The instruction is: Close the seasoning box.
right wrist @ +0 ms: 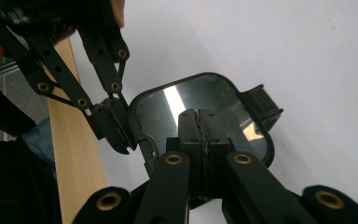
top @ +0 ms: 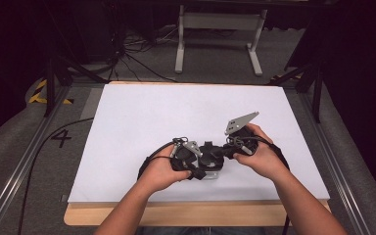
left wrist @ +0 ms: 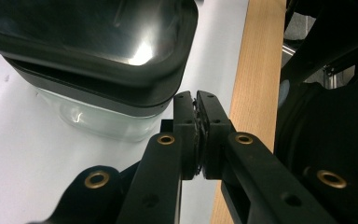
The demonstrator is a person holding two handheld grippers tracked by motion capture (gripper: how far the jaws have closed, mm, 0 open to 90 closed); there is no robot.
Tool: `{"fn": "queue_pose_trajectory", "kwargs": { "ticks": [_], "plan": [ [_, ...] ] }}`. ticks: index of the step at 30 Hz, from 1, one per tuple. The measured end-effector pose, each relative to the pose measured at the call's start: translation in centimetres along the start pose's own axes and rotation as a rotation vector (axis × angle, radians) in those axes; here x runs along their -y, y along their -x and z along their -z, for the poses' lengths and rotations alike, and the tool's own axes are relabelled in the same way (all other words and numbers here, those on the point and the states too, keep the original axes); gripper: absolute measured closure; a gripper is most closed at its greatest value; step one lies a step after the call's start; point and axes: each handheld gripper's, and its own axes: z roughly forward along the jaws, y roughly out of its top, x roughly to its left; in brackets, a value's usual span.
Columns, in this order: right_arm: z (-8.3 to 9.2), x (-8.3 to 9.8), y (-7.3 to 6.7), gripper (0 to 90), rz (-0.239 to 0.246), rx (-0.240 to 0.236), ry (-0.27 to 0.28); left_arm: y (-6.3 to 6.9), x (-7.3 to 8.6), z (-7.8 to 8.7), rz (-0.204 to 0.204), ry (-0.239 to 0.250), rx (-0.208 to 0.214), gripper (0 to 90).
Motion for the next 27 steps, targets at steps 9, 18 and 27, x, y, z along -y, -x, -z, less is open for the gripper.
{"fn": "queue_pose_trajectory", "kwargs": {
  "ticks": [9, 18, 27],
  "plan": [
    [-0.8, 0.5, -0.2, 90.0, -0.005, 0.013, -0.015, 0.0, 0.0, 0.1, 0.005, 0.000, 0.010, 86.9],
    [1.3, 0.1, 0.0, 83.8, -0.034, 0.047, 0.061, 0.7, 0.1, 3.4, -0.018, 0.044, -0.038, 81.1],
    [5.7, 1.5, 2.4, 72.8, -0.142, 0.141, 0.180, -1.0, 2.6, 8.3, 0.105, 0.153, -0.213, 77.3]
  ]
}}
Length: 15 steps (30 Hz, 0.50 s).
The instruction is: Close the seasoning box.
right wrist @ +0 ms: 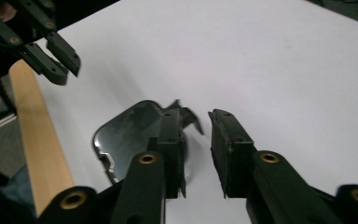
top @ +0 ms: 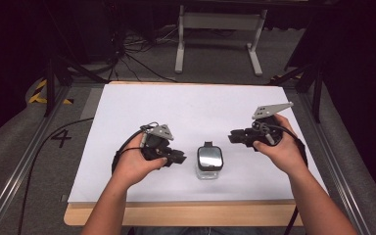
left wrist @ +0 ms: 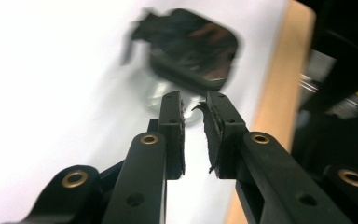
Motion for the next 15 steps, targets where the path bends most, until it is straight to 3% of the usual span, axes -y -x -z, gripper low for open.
{"fn": "queue_pose_trajectory", "kwargs": {
  "ticks": [1, 5, 7, 9, 12, 15],
  "plan": [
    [0.0, 0.0, 0.0, 72.8, 0.000, 0.000, 0.000, 0.0, 0.0, 0.0, 0.000, 0.000, 0.000, 76.2],
    [1.4, 1.2, 2.5, 69.8, -0.064, 0.069, 0.028, -1.5, 1.1, 0.9, 0.063, 0.009, -0.096, 74.9],
    [2.3, 2.3, 4.2, 68.9, -0.103, 0.110, 0.034, -2.7, 1.8, 1.5, 0.097, 0.023, -0.115, 73.9],
    [2.4, 2.6, 4.6, 68.8, -0.120, 0.109, 0.040, -3.3, 2.2, 1.6, 0.112, 0.031, -0.126, 73.4],
    [3.0, 4.1, 6.1, 68.0, -0.180, 0.125, 0.053, -4.7, 3.2, 1.5, 0.125, -0.011, -0.169, 69.1],
    [3.2, 5.4, 7.4, 68.2, -0.199, 0.176, 0.044, -6.0, 4.1, 1.4, 0.167, -0.009, -0.168, 68.8]
  ]
}}
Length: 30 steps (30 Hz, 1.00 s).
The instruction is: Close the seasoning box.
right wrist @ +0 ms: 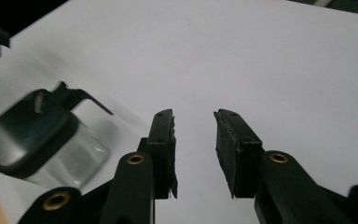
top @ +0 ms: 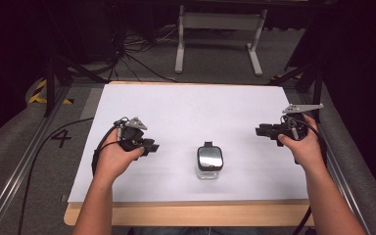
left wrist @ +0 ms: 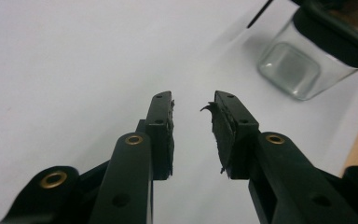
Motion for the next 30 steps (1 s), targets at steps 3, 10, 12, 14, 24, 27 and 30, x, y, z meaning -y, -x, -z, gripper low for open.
{"fn": "queue_pose_trajectory", "kwargs": {
  "ticks": [3, 10, 12, 14, 24, 27, 30],
  "plan": [
    [-0.2, 1.1, 1.5, 68.4, -0.026, 0.055, -0.016, -1.3, 0.7, -0.2, 0.035, 0.006, -0.008, 68.2],
    [-1.6, 3.3, 3.8, 65.2, -0.042, 0.129, -0.043, -3.5, 2.2, -1.8, 0.096, -0.025, -0.041, 65.3],
    [-2.3, 4.0, 4.1, 64.5, -0.041, 0.132, -0.042, -4.0, 2.6, -2.2, 0.107, -0.023, -0.046, 64.7],
    [-3.0, 4.8, 4.3, 64.3, -0.051, 0.130, -0.034, -4.3, 2.9, -2.3, 0.115, -0.004, -0.054, 64.6],
    [-4.8, 7.0, 4.5, 62.7, -0.003, 0.158, -0.073, -5.6, 4.2, -4.2, 0.154, 0.076, -0.078, 63.2],
    [-5.0, 7.3, 4.5, 62.5, 0.000, 0.160, -0.081, -5.7, 4.2, -4.2, 0.150, 0.073, -0.088, 62.5],
    [-4.9, 7.2, 4.4, 62.0, -0.003, 0.160, -0.067, -5.6, 4.2, -4.2, 0.152, 0.081, -0.078, 62.0]
  ]
}}
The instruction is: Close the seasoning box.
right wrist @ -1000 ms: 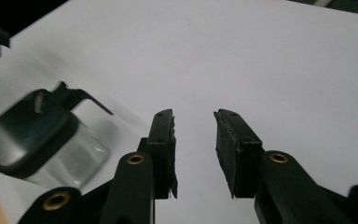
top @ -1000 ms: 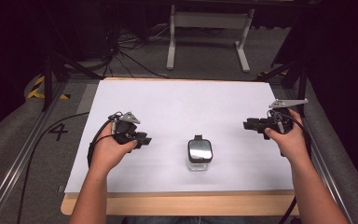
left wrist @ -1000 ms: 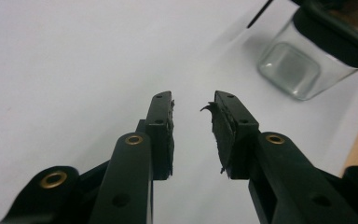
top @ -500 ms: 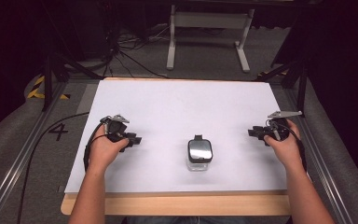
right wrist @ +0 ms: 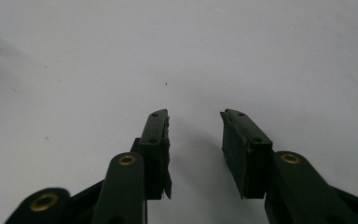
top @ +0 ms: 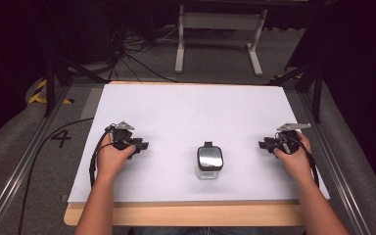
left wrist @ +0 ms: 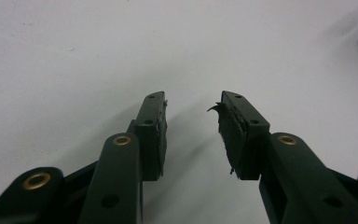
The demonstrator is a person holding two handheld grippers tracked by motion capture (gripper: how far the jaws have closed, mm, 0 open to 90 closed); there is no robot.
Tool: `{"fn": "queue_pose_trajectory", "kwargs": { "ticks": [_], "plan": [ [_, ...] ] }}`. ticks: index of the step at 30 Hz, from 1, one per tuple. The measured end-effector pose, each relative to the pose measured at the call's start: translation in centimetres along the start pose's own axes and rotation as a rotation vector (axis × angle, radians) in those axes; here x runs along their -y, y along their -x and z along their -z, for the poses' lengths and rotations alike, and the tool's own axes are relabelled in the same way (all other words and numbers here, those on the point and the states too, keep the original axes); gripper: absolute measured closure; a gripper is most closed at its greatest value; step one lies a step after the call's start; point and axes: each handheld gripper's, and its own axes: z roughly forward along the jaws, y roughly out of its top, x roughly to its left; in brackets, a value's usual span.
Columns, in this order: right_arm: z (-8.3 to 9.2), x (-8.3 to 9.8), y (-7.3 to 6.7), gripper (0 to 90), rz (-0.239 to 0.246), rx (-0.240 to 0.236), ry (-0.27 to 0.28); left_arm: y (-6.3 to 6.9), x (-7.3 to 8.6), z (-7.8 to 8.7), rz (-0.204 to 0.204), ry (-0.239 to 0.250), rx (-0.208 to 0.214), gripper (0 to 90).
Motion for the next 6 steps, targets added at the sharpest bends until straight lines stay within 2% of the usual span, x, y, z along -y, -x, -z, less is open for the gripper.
{"fn": "queue_pose_trajectory", "kwargs": {
  "ticks": [6],
  "plan": [
    [-0.18, -0.08, -0.33, 58.0, -0.005, -0.005, 0.012, 0.15, -0.16, 0.28, -0.001, 0.019, -0.002, 60.5]
  ]
}}
